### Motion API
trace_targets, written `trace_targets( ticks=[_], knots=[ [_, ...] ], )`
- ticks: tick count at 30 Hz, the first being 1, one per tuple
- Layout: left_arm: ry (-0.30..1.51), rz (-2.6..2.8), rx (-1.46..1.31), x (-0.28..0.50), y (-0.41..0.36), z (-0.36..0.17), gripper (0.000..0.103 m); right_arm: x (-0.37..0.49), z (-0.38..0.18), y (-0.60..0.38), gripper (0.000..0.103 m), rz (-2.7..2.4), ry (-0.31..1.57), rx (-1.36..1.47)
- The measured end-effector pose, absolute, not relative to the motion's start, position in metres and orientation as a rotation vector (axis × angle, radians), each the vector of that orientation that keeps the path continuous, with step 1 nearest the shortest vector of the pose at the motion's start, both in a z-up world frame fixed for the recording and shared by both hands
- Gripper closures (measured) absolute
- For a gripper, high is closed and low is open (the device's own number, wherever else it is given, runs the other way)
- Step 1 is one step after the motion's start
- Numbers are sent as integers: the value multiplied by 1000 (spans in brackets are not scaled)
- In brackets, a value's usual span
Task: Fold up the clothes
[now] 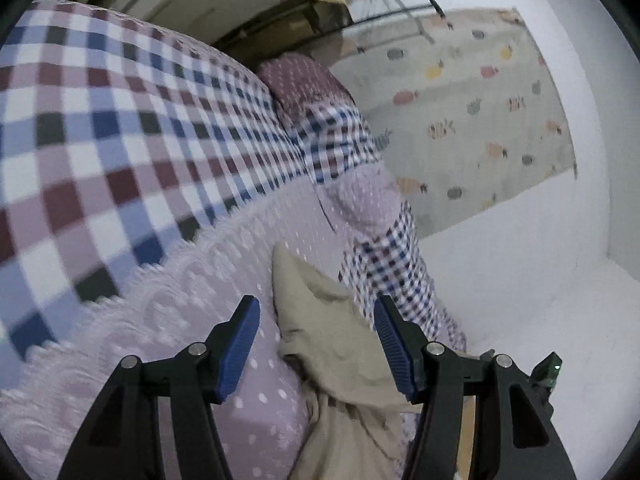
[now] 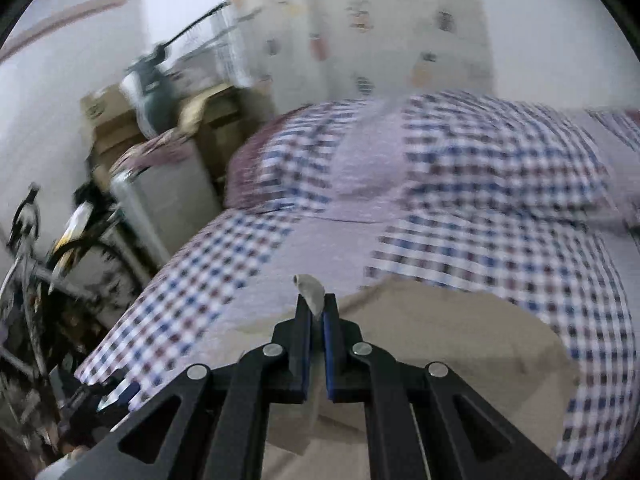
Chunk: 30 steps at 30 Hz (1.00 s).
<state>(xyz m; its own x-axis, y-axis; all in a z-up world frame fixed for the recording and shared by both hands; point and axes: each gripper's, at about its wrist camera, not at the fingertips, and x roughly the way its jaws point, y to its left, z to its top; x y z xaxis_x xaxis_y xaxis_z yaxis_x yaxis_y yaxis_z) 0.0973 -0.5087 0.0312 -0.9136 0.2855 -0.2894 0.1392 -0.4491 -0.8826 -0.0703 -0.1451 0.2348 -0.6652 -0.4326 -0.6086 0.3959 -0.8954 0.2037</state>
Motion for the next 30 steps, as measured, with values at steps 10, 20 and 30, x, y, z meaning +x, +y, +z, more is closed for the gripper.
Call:
trace_targets(
  ticks=[10,20,30],
  knots=[
    [-1428,2587,-728,70,-450,34,40,-110,168,36,99,-2642,-238,1137],
    [-1230,2627,-813,46,-397,40,40,-136,94,137,96,-2679,-368,1336],
    [-871,2626,-1006,31,-358,43,40,-87,83,167,50,-2769,-499,1291]
  ],
)
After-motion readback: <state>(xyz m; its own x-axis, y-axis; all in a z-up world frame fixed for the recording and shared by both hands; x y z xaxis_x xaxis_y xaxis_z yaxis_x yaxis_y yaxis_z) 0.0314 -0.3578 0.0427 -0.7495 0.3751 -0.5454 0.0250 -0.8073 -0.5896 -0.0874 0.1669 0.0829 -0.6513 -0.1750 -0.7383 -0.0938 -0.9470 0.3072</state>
